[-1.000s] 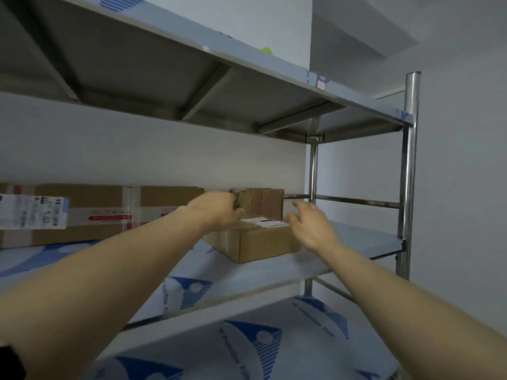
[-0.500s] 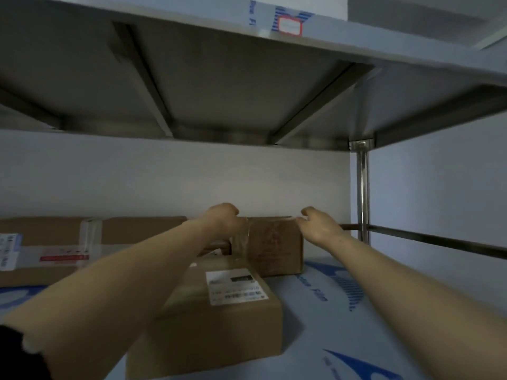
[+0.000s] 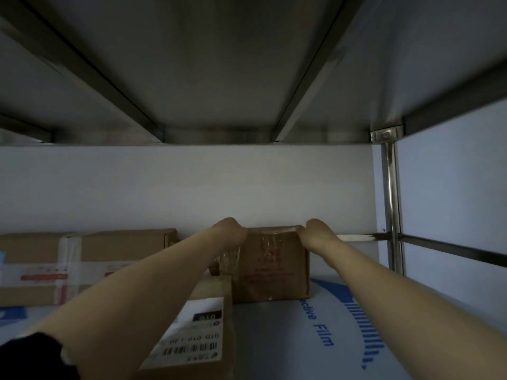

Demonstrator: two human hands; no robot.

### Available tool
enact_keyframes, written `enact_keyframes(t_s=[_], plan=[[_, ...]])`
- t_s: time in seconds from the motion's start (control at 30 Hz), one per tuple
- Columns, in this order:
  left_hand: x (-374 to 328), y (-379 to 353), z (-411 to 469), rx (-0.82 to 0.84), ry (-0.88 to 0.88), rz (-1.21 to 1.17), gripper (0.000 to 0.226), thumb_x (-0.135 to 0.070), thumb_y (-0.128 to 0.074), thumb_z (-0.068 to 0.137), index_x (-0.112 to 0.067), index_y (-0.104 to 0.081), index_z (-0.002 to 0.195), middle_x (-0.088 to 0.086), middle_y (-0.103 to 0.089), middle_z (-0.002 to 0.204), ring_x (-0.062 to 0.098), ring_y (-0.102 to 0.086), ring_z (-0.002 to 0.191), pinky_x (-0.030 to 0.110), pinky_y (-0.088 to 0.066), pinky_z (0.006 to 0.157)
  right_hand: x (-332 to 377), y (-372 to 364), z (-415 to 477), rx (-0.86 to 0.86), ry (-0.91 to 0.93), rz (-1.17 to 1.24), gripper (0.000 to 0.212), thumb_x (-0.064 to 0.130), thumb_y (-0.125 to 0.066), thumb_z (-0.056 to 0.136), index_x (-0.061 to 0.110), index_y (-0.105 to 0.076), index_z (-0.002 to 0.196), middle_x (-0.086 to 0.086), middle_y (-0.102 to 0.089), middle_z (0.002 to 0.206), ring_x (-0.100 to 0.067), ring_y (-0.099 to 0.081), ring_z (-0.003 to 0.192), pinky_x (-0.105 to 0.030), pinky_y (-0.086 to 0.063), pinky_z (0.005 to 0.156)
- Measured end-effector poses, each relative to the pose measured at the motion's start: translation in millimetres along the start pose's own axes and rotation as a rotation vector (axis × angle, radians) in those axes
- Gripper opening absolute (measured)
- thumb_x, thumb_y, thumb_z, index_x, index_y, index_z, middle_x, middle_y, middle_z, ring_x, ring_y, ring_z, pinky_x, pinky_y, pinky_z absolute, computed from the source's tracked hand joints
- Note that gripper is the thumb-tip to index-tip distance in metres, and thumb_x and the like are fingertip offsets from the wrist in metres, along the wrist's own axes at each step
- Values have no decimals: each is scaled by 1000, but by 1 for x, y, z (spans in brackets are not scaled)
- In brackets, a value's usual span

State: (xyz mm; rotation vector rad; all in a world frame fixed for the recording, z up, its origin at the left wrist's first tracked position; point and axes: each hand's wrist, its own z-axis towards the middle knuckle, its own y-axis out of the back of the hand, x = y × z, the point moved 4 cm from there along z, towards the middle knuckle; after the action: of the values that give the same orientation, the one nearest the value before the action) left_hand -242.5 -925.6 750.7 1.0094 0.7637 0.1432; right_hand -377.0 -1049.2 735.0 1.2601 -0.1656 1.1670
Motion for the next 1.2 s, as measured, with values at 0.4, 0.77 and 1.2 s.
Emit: enact_keyframes(t_s=[0.4, 0.77, 1.2], plan=[[0, 18, -37, -42, -1, -146, 37, -22, -59, 94, 1, -49, 121, 8, -52, 93, 19, -56, 85, 27, -49, 71, -22, 21, -45, -116, -264, 447, 14, 18, -58, 94, 4, -55, 93, -17, -63, 102, -30, -64, 97, -42, -56, 84], [4, 45, -124, -10, -77, -521, 49, -14, -83, 69, -2, -60, 111, 11, -65, 107, 27, -64, 99, 36, -53, 90, 1, 67, -188, -386, -251, 585, 13, 3, -68, 83, 8, -59, 74, -14, -65, 86, -25, -60, 80, -41, -53, 85], [56, 133, -279, -69, -44, -542, 27, 1, -74, 75, -3, -65, 100, 9, -62, 84, 16, -57, 62, 19, -50, 46, 79, 54, -313, -290, -80, 665, 8, 5, -61, 90, 12, -65, 88, -7, -67, 95, -24, -64, 94, -38, -53, 90]])
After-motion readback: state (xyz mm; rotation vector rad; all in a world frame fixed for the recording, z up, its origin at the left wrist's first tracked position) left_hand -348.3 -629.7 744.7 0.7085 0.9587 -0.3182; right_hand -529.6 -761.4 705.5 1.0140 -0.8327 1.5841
